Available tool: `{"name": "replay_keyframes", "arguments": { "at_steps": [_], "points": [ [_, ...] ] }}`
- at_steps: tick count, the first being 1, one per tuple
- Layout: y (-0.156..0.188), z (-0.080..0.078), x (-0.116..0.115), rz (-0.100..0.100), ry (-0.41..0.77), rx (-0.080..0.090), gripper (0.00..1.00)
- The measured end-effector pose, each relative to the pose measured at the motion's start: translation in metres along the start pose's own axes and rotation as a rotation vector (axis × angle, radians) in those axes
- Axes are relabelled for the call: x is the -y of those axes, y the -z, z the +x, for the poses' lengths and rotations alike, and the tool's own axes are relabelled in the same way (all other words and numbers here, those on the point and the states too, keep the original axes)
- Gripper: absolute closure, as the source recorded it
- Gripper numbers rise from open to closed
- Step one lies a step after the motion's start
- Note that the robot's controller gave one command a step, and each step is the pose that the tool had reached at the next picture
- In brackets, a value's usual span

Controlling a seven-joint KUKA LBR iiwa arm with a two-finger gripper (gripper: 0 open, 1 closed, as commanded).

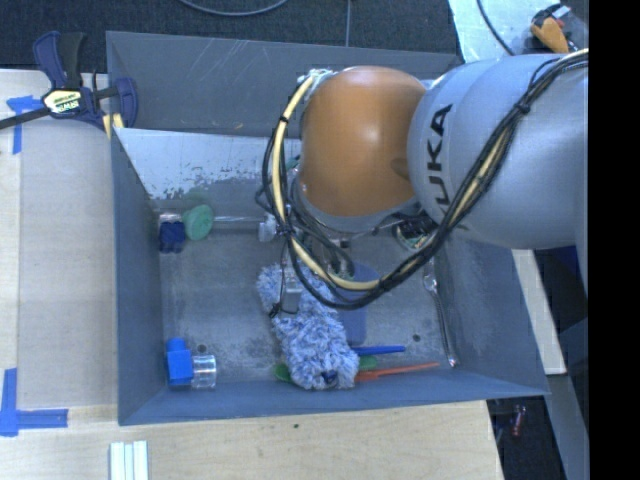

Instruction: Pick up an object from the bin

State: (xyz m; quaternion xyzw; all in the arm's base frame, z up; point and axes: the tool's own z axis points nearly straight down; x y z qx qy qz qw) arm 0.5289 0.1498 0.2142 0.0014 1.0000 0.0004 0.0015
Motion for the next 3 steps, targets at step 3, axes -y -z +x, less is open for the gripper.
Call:
{"name": "replay_keyframes", "arguments": {
  "at_steps": [3],
  "points": [
    [-0.037, -0.001, 0.018, 0.0, -0.018, 0.001, 0.0]
  ]
}}
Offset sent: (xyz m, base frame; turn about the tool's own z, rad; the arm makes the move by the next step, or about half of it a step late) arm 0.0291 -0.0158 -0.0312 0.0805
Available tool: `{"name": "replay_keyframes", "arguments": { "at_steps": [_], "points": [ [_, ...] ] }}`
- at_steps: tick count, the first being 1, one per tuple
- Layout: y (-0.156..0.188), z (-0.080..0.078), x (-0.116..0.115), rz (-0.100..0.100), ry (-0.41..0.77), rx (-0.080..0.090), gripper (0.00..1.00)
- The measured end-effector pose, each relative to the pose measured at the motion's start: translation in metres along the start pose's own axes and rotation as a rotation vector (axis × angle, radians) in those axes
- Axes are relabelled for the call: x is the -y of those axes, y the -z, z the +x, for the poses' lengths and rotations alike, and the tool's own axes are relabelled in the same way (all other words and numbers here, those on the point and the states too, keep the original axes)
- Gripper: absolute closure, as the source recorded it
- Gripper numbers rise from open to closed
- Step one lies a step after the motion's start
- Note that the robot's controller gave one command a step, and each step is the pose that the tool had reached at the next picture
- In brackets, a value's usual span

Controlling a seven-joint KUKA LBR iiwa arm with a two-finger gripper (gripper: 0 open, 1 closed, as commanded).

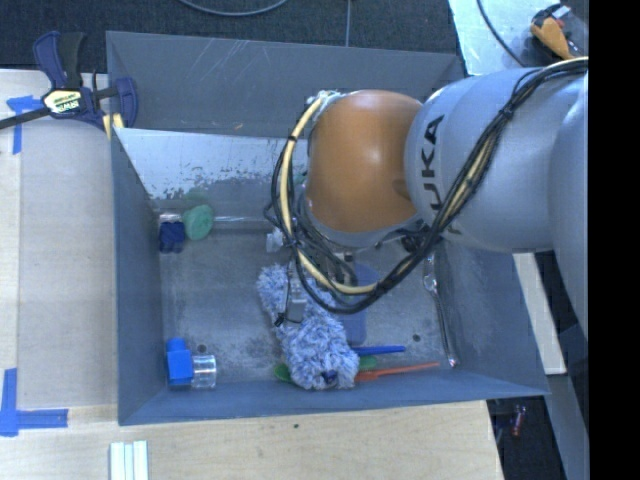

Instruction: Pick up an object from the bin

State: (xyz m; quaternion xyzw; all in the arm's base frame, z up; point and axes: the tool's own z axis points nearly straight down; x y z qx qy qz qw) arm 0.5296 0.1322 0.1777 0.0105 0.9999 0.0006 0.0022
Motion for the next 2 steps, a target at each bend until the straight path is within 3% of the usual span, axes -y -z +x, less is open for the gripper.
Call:
{"name": "replay_keyframes", "arguments": {
  "at_steps": [1, 2],
  "points": [
    [-0.017, -0.027, 0.027, 0.001, -0.069, 0.005, 0.0],
    [-0.026, 0.004, 0.036, -0.002, -0.041, 0.005, 0.0]
  ]
}}
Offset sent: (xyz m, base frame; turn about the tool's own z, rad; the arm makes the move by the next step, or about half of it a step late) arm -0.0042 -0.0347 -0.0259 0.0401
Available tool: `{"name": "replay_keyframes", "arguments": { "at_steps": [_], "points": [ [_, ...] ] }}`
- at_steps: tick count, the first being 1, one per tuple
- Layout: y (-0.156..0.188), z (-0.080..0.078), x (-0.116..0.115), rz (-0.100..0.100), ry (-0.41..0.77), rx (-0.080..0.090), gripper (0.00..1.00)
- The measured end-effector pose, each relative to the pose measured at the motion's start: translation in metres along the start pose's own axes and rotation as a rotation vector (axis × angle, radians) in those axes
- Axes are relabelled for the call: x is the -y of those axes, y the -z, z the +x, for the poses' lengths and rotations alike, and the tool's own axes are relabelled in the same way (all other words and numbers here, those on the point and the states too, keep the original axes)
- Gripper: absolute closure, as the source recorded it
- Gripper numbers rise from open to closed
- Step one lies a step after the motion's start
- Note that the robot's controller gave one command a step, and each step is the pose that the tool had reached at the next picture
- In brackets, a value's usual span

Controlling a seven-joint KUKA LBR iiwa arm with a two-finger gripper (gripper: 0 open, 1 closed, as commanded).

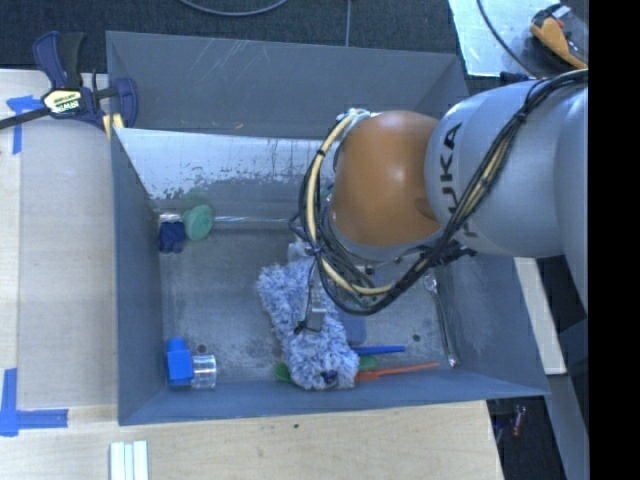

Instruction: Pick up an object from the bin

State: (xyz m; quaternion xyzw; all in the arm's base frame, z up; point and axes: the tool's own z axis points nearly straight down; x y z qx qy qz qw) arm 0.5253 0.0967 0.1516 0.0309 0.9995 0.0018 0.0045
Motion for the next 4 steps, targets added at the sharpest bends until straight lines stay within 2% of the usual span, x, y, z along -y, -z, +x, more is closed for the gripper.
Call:
{"name": "replay_keyframes", "arguments": {
  "at_steps": [1, 2, 3, 4],
  "points": [
    [-0.078, -0.013, 0.024, -0.001, 0.037, 0.009, 0.0],
    [0.014, -0.017, 0.014, 0.0, 0.041, 0.004, 0.0],
    [0.025, -0.009, 0.022, 0.0, 0.028, 0.005, 0.0],
    [-0.071, -0.053, 0.016, -0.003, -0.028, 0.017, 0.0]
  ]
}}
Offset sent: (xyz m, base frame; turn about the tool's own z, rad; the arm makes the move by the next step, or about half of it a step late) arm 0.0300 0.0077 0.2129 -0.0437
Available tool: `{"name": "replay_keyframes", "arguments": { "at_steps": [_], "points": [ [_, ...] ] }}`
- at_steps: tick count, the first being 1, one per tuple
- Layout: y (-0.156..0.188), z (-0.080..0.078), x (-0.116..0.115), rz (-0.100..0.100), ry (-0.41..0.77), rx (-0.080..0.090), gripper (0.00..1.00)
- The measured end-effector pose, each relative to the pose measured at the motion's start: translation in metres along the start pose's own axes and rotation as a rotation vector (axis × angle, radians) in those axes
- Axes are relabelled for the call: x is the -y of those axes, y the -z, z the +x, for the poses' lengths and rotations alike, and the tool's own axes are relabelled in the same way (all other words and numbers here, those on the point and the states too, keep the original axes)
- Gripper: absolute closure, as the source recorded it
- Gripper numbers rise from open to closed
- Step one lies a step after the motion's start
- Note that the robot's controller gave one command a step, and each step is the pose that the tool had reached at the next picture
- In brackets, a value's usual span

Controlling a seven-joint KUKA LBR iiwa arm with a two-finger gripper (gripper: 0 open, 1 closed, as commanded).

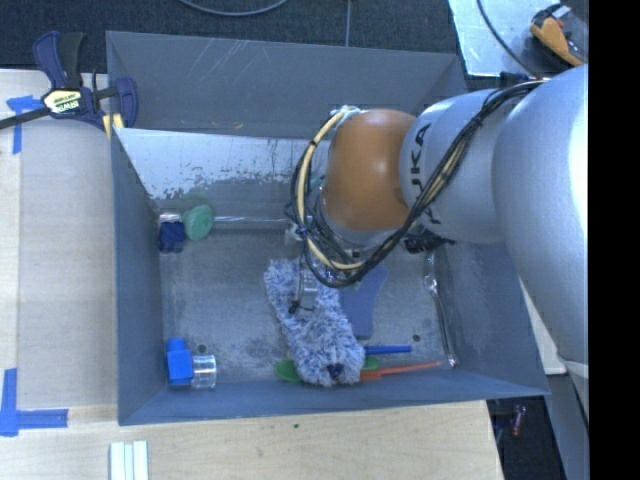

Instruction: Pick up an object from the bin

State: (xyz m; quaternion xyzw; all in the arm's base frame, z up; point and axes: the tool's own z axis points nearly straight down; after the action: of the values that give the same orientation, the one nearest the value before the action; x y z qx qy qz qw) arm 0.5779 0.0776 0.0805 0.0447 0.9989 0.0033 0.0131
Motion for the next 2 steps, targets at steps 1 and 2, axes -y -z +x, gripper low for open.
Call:
{"name": "replay_keyframes", "arguments": {
  "at_steps": [1, 2],
  "points": [
    [0.028, 0.011, 0.0, 0.001, -0.011, -0.001, 0.0],
    [0.132, 0.005, -0.016, 0.0, -0.017, -0.002, 0.0]
  ]
}}
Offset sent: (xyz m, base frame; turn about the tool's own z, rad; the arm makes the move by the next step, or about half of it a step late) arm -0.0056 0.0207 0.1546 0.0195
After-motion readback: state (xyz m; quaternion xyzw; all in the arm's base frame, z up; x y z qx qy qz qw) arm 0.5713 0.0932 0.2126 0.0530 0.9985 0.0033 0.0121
